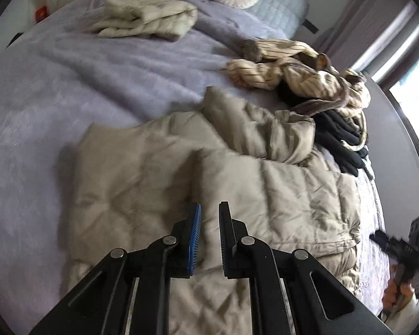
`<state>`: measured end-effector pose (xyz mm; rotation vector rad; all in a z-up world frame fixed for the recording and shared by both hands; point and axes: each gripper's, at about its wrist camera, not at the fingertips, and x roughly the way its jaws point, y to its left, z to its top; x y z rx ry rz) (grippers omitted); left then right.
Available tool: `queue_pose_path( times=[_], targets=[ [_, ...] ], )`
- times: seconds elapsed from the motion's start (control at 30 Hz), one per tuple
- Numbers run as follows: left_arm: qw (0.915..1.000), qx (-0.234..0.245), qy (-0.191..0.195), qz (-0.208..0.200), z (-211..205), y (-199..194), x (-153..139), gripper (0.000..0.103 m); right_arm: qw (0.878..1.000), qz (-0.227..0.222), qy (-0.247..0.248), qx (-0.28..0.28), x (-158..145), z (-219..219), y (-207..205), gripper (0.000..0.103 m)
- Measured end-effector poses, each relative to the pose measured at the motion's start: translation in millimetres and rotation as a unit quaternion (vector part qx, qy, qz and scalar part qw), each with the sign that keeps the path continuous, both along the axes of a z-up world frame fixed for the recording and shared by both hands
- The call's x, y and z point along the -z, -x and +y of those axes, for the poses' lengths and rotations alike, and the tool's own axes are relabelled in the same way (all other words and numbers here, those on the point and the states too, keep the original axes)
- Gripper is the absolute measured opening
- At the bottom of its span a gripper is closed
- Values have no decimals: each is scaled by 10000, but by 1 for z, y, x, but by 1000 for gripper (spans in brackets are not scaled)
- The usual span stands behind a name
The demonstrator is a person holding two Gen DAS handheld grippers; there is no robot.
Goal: Fold large clothes
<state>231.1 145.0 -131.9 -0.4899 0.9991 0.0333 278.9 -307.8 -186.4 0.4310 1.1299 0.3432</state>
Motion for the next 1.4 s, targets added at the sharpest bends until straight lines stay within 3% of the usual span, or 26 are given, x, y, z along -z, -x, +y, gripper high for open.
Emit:
queue_pose_path(
  times=[0.07,0.17,0.2,0.23,0.27,0.37,0.47,0.63,0.8,0.9,1.0,1.03,1.1,1.2,1.4],
  targets=[
    [9999,93,-93,33,-15,-13,4,13,9983,169,-441,331,11,-14,-24,60],
    [9986,66,-410,323,-34,-31,25,13,9821,845,-1460,838,57,-24,-69,60],
    [9980,33,-455,436,-36,-34,33,13,9778,1013,-1601,899,68,-24,-75,54],
    [9973,-22,-478,552,-36,-35,43,13,9737,1158,-1752,878,77,-16,-81,19],
    [9967,-66,-510,621,-35,-36,48,13,9768,1121,-1710,631,77,-2,-85,15],
    [9950,-91,-676,732,-33,-37,60,13,9950,668,-743,32,59,22,-89,15],
    [9950,-50,-634,773,-35,-42,71,13,9980,625,53,-77,72,24,-102,15],
    [9936,2,-793,799,-47,-49,79,13,9967,745,190,276,92,16,-101,25],
    [9941,50,-745,787,-44,-48,80,13,9951,25,935,328,36,24,-61,24],
    [9941,36,-744,785,-44,-47,80,13,9956,-330,872,-112,14,33,-33,21],
    [9931,49,-869,785,-49,-48,81,13,9921,-161,1039,-682,26,52,-18,21],
    [9931,45,-875,786,-50,-48,81,13,9894,-75,1239,-754,36,56,-18,17],
    [9934,42,-837,786,-50,-47,80,13,9879,169,1362,-721,61,55,-22,9],
    [9931,96,-850,806,-50,-47,79,13,9902,293,1229,-592,77,51,-29,6],
    [9921,5,-861,912,-49,-44,69,13,9887,366,1332,-581,58,47,-28,9]
  ],
)
